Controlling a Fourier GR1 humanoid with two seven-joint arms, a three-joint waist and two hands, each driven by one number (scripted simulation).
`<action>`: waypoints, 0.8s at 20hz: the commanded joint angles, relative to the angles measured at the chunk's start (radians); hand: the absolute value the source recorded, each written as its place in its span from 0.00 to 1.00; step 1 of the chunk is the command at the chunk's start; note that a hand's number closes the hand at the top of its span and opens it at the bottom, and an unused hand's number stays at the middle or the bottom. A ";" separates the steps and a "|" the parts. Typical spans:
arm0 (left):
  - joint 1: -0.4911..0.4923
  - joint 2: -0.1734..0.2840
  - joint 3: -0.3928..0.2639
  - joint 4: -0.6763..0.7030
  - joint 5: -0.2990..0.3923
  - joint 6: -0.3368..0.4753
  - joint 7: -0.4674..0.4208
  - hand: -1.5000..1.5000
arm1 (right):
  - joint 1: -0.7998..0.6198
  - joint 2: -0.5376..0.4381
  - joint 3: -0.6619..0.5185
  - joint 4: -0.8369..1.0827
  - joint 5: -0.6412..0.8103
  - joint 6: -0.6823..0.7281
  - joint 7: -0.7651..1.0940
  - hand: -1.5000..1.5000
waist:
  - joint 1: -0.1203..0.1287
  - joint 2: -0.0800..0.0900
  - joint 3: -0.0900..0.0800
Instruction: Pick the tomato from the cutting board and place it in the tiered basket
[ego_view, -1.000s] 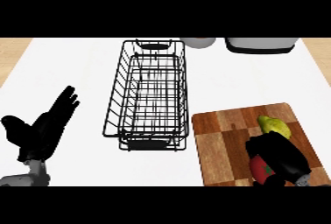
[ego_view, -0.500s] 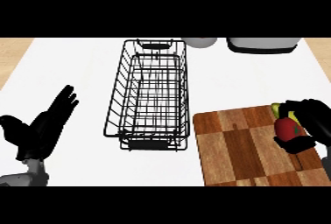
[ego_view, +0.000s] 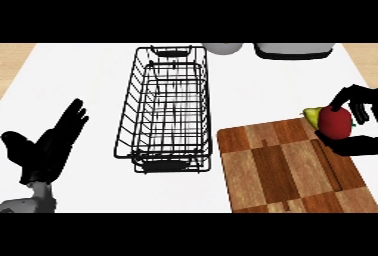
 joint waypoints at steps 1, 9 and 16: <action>0.002 0.010 0.019 0.002 -0.003 -0.004 -0.007 0.50 | 0.015 -0.009 -0.039 -0.221 -0.143 0.150 0.107 1.00 | 0.000 0.000 -0.001; 0.033 0.005 -0.009 -0.121 0.000 -0.023 0.083 0.50 | -0.115 0.066 0.088 -0.435 -0.179 0.263 0.463 1.00 | 0.024 0.004 0.000; -0.067 0.001 0.023 0.023 -0.004 -0.035 0.037 0.50 | -0.361 0.246 0.334 -0.481 -0.062 0.229 0.812 1.00 | 0.025 0.006 -0.001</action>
